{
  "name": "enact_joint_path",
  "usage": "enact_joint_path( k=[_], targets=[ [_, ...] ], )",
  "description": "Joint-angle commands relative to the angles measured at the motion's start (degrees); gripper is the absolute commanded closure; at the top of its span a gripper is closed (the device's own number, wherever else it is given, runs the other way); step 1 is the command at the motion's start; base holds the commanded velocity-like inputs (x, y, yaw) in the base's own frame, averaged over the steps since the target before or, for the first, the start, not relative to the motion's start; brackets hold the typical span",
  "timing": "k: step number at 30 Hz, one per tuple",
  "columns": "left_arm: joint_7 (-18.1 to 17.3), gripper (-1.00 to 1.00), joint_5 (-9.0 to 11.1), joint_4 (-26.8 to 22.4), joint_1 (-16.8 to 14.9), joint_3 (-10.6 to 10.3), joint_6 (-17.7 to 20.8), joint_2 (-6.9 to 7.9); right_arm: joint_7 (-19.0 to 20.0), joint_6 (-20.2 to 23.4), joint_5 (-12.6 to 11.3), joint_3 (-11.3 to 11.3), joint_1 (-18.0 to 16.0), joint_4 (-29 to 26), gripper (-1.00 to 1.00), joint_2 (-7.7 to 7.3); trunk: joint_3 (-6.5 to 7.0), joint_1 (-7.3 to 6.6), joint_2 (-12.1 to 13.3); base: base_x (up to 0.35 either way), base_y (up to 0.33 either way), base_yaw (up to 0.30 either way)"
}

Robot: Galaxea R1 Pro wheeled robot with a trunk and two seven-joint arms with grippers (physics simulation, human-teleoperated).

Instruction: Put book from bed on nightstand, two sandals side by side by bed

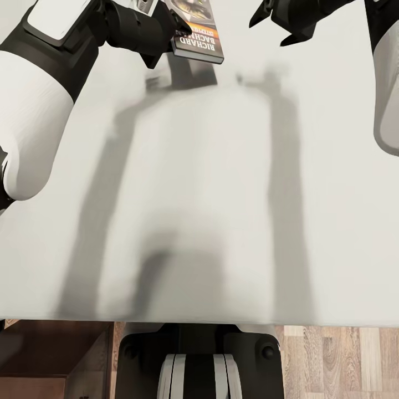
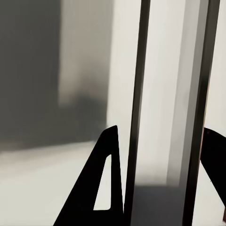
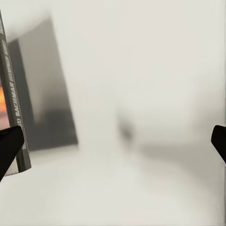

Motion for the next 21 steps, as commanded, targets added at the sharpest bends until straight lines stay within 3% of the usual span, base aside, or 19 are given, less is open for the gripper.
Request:
enact_joint_path(
  k=[1, 13, 21],
  targets=[
    [0.49, 1.00, 0.62, -0.06, -0.03, -0.21, -0.03, 0.03, -0.28, 0.23, -0.32, -0.21, -0.02, -0.04, -1.00, 0.03, -0.02, 0.00, -0.01, 0.000, 0.000, 0.000],
    [0.50, 1.00, 0.58, -0.11, -0.08, -0.21, 0.56, 0.03, -0.26, 0.23, -0.26, 3.16, -0.04, -0.18, -1.00, -0.36, -0.02, 0.00, -0.01, 0.000, 0.000, 0.000],
    [0.50, 1.00, 0.55, -0.11, -0.08, -0.21, 0.64, 0.04, -0.64, 0.23, -0.28, 3.80, -0.05, -0.30, -1.00, -0.47, -0.16, 0.00, -0.01, 0.000, 0.000, 0.000]
  ],
)
